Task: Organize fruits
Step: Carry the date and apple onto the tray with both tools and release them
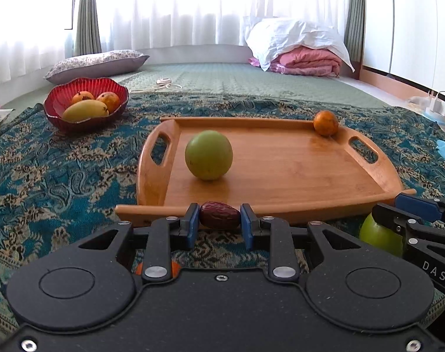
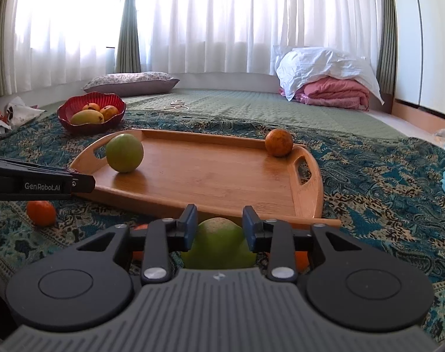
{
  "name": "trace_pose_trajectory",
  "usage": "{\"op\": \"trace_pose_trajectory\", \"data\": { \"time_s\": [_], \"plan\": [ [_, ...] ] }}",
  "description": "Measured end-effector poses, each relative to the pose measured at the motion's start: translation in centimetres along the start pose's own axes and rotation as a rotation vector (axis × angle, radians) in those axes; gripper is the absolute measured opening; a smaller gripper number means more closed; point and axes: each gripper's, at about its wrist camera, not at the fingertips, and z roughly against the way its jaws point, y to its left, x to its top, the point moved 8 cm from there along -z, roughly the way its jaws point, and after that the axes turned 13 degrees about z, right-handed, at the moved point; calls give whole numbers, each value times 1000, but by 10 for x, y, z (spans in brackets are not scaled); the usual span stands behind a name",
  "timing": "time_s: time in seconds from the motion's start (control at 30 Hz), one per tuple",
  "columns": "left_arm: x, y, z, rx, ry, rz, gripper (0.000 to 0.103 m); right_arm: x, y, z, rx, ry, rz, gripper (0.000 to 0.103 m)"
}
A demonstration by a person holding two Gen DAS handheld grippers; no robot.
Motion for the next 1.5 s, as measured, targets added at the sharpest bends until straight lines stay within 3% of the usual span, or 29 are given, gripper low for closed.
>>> {"op": "trace_pose_trajectory", "data": {
  "time_s": [0.13,0.43,0.67,0.87,1.17,1.5],
  "plan": [
    [-5,1,1,-2,9,-6,28,-4,5,5,-14,6,40,61],
    [-7,1,0,-9,15,3,28,-21,-8,4,-12,60,-25,68],
    [-9,-1,-2,-13,22,-4,28,-34,1,0,17,113,8,68],
    [-8,-3,-3,-16,19,-8,28,-33,2,-8,-15,118,11,55],
    [3,-2,-5,-10,-3,-8,28,-22,-8,-5,0,67,-108,55],
    [28,-1,-18,-7,-14,8,28,14,-25,-14,-19,-1,-110,55]
  ]
}}
